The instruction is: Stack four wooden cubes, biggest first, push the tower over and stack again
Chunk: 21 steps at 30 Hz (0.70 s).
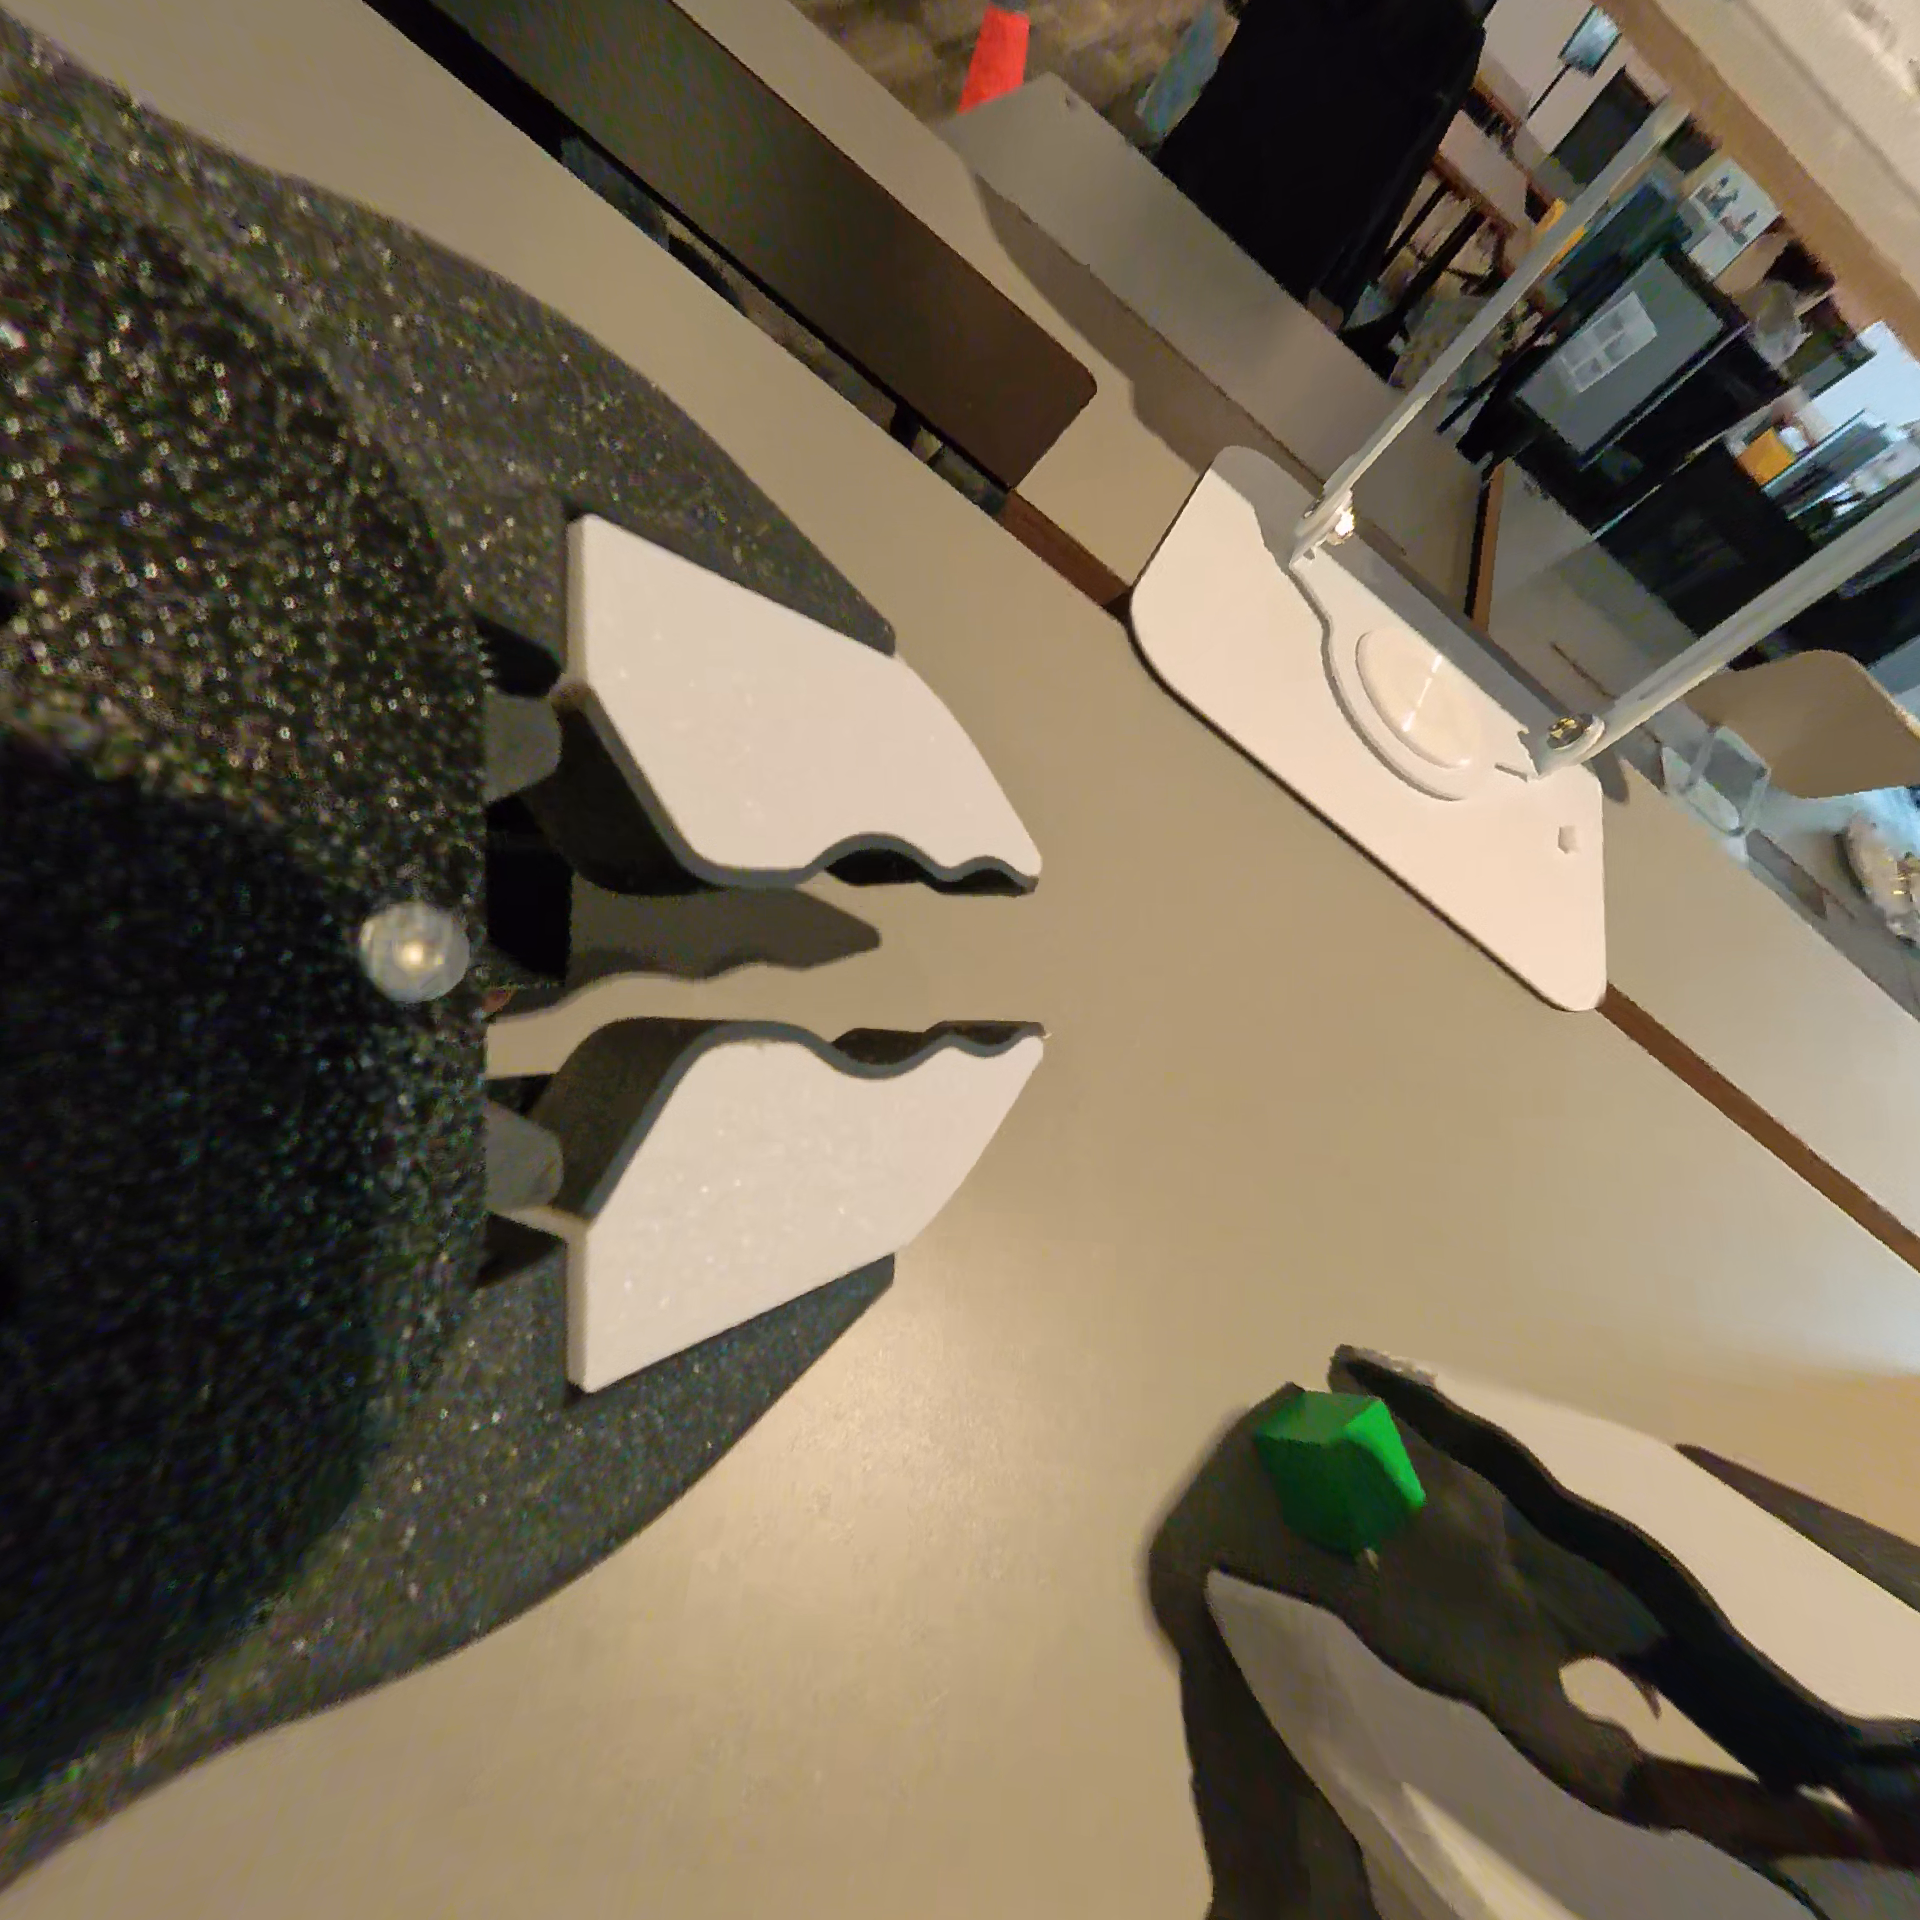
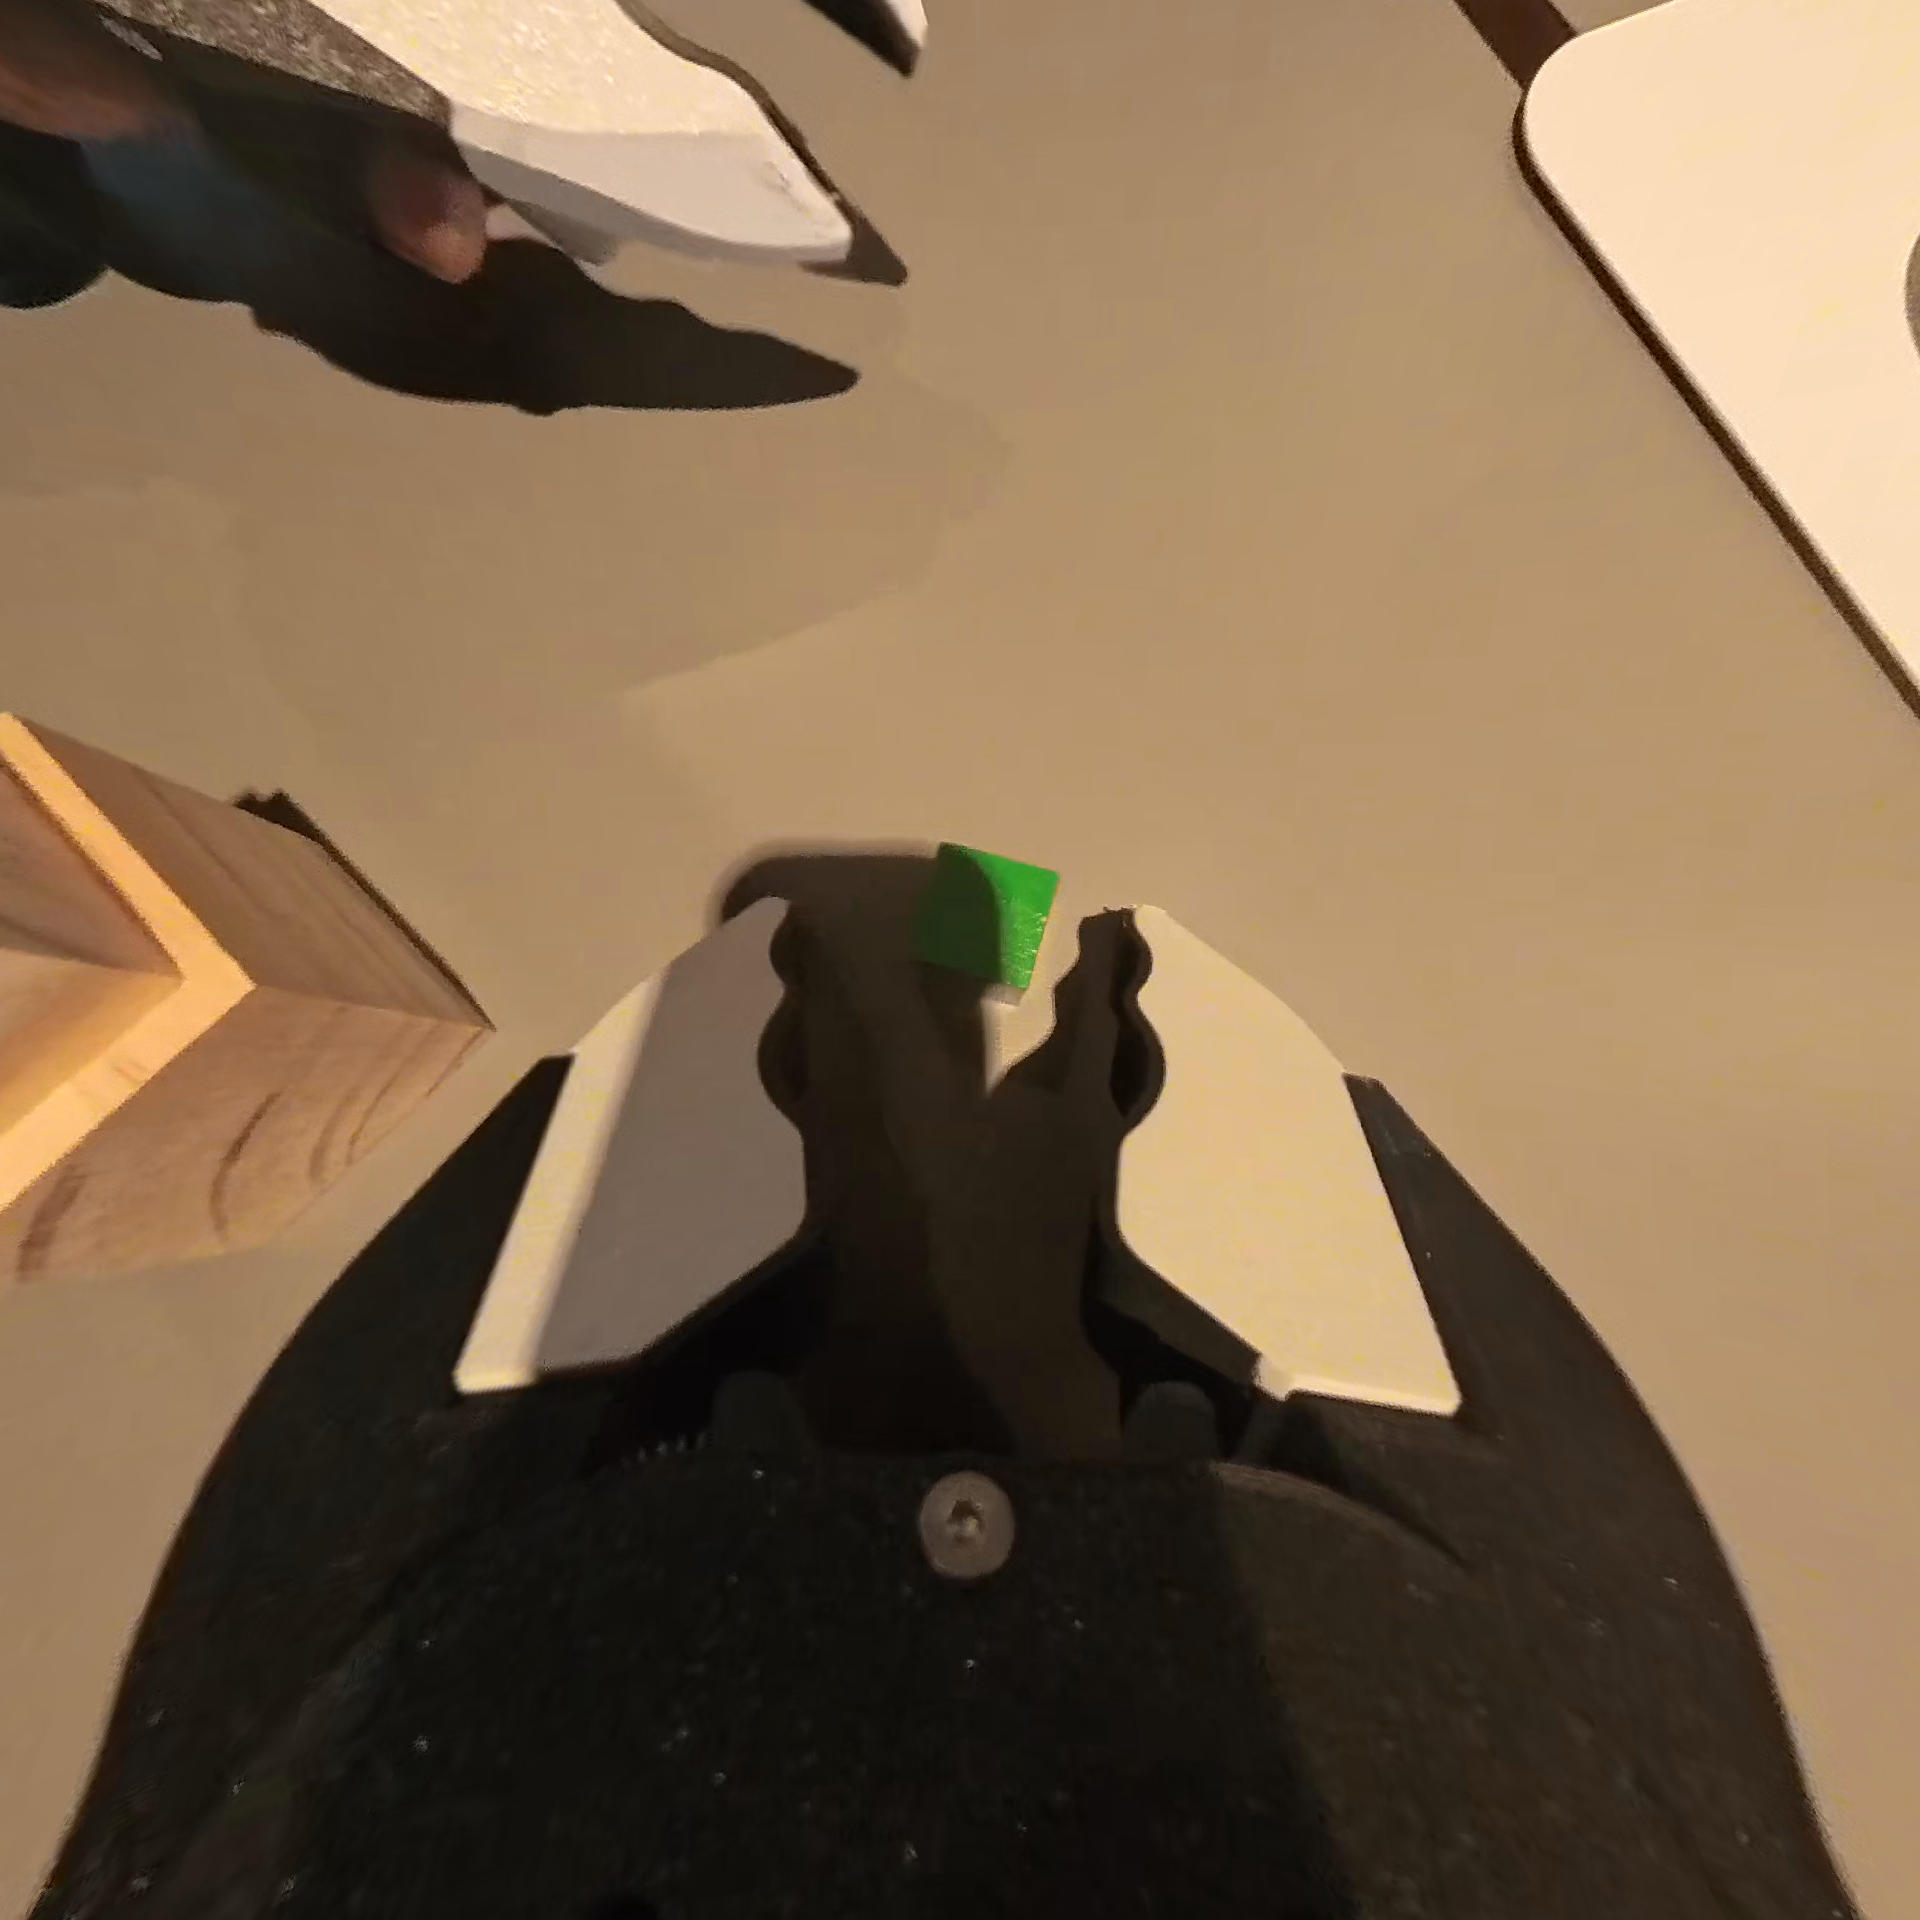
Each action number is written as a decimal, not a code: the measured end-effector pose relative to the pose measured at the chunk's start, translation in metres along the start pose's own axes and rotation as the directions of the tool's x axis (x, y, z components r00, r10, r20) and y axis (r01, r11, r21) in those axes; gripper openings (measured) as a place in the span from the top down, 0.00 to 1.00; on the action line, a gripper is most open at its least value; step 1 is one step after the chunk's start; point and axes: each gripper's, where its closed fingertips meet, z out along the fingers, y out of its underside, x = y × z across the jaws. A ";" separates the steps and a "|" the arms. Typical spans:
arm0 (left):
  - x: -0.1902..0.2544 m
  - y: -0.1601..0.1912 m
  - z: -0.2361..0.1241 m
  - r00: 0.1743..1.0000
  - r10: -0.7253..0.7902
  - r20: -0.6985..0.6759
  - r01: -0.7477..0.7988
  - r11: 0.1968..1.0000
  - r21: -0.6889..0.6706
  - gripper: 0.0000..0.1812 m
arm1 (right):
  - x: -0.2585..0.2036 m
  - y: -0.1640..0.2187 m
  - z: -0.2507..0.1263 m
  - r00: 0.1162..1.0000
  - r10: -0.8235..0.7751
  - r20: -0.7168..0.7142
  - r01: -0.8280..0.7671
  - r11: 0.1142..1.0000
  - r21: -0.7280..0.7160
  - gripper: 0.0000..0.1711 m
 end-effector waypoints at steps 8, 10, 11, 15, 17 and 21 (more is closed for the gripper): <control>0.011 0.002 -0.061 0.992 -0.121 0.017 0.118 0.985 0.125 0.86 | 0.000 0.000 -0.002 0.999 0.025 0.030 -0.025 1.000 0.013 0.67; 0.033 0.005 -0.089 0.990 -0.138 -0.041 0.142 0.978 0.154 0.85 | -0.001 0.000 -0.002 0.999 0.021 0.035 -0.021 1.000 0.013 0.67; 0.047 0.007 -0.103 0.989 -0.133 -0.068 0.142 0.977 0.160 0.84 | -0.001 0.000 -0.002 0.999 0.019 0.038 -0.019 1.000 0.013 0.67; 0.095 0.008 -0.161 0.983 -0.139 -0.121 0.162 0.963 0.217 0.81 | -0.002 0.000 -0.002 0.999 0.020 0.049 -0.021 1.000 0.016 0.67; 0.120 0.011 -0.182 0.961 -0.199 -0.193 0.236 0.952 0.193 0.76 | -0.003 -0.001 -0.003 0.998 0.023 0.061 -0.024 1.000 0.018 0.68; 0.162 0.026 -0.204 0.921 -0.259 -0.291 0.286 0.956 0.056 0.72 | -0.003 -0.001 -0.003 0.996 0.033 0.082 -0.034 0.999 0.022 0.68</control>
